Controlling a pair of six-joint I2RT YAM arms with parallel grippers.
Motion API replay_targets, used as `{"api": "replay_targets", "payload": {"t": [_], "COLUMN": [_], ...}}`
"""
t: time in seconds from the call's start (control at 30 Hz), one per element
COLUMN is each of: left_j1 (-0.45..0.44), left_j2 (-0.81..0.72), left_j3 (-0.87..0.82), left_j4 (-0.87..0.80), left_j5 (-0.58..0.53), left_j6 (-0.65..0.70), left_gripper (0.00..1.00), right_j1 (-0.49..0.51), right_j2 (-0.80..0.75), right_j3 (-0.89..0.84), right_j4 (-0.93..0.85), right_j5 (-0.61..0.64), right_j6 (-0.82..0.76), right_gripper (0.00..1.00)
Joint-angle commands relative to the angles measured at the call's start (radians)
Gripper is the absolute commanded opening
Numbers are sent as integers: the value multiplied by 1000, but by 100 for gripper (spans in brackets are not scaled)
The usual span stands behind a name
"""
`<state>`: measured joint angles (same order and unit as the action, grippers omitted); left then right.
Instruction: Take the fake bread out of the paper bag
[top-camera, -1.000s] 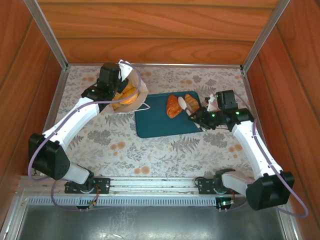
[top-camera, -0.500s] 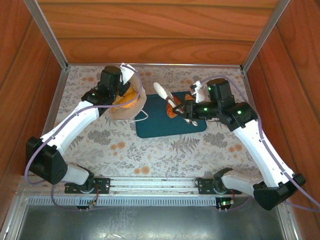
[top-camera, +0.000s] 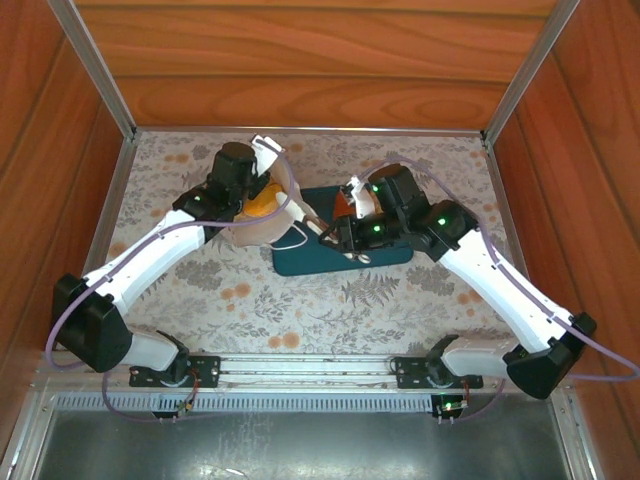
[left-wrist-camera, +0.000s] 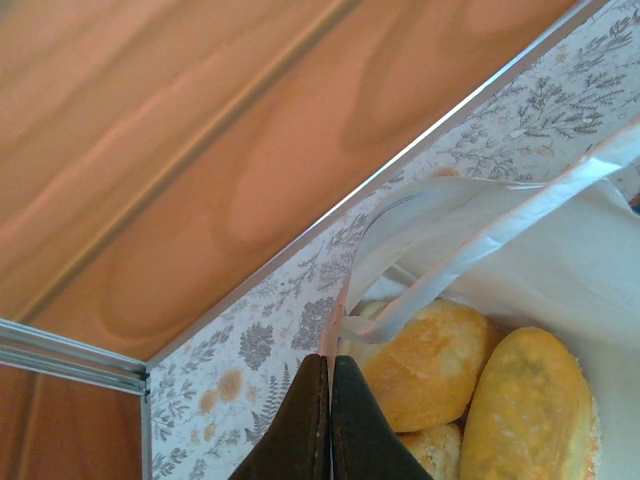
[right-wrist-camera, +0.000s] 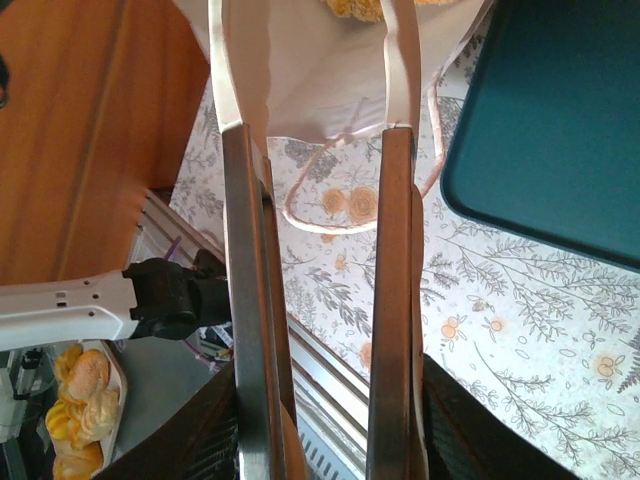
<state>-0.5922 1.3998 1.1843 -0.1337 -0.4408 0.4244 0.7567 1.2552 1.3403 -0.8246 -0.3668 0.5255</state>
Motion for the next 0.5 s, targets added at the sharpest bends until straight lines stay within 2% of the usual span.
{"api": "replay_targets", "payload": {"t": [0.0,0.37,0.47], "left_j1": [-25,-58,-71], "left_j2": [6,38,40], "left_j3": [8,9,3], "left_j4": [85,91,92], "left_j5": [-61,-88,-105], "left_j6": [8,16,22], "left_gripper": [0,0,0], "right_j1": [19,21,20], "right_j2": [52,200,237], "right_j3": [24,45,59], "right_j4": [11,1,10], "right_j5": [14,87,75], "right_j6": [7,42,49], "right_gripper": [41,41,42]}}
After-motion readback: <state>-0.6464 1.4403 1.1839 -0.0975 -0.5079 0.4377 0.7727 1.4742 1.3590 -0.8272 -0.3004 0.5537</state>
